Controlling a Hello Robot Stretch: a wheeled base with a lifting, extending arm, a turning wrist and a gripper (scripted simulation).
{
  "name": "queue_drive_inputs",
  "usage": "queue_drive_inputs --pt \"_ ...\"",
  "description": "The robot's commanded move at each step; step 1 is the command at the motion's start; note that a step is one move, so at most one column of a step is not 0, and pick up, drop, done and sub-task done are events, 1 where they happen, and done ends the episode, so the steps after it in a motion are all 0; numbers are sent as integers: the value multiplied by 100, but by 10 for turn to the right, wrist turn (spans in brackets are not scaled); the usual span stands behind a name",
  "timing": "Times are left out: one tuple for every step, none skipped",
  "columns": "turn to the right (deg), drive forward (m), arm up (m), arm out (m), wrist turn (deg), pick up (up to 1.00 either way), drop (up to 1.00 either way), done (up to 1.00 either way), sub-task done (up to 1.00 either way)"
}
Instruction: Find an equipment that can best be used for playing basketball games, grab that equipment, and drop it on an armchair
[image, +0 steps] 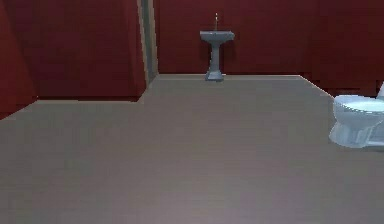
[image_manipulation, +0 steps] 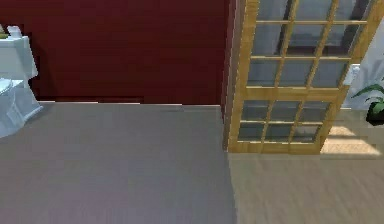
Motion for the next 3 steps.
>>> queue_drive_inputs --pt "450 0 0 0 0 0 0 0 0" --pt "0 25 0 0 0 0 0 0 0" --pt "-450 0 0 0 0 0 0 0 0"
